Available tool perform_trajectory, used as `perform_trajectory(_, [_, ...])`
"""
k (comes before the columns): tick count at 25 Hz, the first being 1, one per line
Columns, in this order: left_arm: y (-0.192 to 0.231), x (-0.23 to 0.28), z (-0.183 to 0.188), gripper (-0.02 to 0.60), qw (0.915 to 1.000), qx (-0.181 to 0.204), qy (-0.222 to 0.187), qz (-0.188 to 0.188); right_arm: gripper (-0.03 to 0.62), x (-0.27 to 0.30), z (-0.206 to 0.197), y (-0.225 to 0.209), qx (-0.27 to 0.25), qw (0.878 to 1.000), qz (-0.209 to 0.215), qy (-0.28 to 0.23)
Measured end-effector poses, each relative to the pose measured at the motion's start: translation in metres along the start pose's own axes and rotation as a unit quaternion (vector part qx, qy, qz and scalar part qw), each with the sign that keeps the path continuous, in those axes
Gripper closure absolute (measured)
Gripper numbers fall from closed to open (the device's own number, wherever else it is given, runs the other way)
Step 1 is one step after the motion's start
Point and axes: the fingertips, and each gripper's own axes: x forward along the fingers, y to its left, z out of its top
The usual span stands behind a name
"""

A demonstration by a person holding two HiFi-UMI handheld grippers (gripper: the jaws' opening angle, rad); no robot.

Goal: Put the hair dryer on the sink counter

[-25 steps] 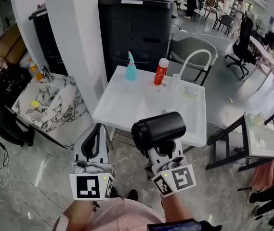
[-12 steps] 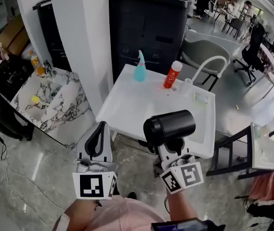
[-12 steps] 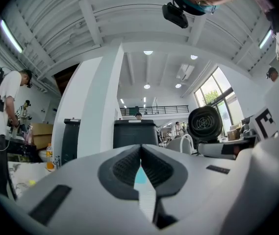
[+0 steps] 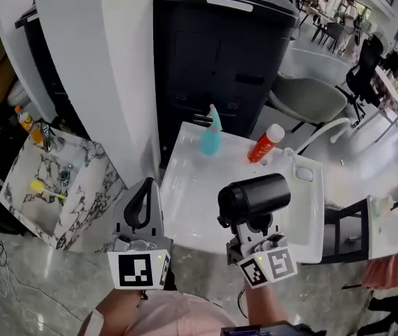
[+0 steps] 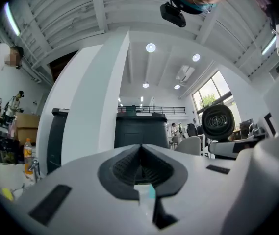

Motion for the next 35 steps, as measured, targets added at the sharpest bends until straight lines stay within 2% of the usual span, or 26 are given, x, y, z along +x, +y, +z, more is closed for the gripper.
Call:
perform_trajectory(3, [0.016,0.039,0.005,0.571,0.9998,-0.007,-0.009,-0.019,0.382,0.036,0.005,-0.008,-0.007,1.000,-0.016,-0.003])
perform_trajectory(8, [0.033,0.084,0.007,0.571,0.9987,0.001,-0.024,-0.045,0.382,0.078,0.011,-0.016,-0.015,0.999,-0.035,-0.012])
perform_trajectory(14, [0.037,0.115,0.012,0.571,0.9972,0.003,-0.034,-0.066,0.382,0.101,0.011,-0.025,-0.023,0.999,-0.046,-0.010])
perform_trajectory(18, [0.033,0.128,0.008,0.571,0.9972,0.003,-0.027,-0.070,0.382,0.108,0.005,-0.035,-0.022,0.999,-0.049,0.001])
perform_trajectory(21, [0.028,0.139,0.002,0.571,0.9971,-0.008,-0.017,-0.073,0.382,0.114,-0.004,-0.045,-0.017,0.999,-0.049,0.012])
perform_trajectory(25, [0.020,0.152,-0.010,0.571,0.9970,-0.003,-0.003,-0.077,0.382,0.120,-0.023,-0.057,-0.012,0.998,-0.045,0.034])
perform_trajectory(35, [0.010,0.156,-0.043,0.571,0.9967,0.003,0.038,-0.072,0.382,0.115,-0.093,-0.072,0.019,0.993,-0.040,0.111])
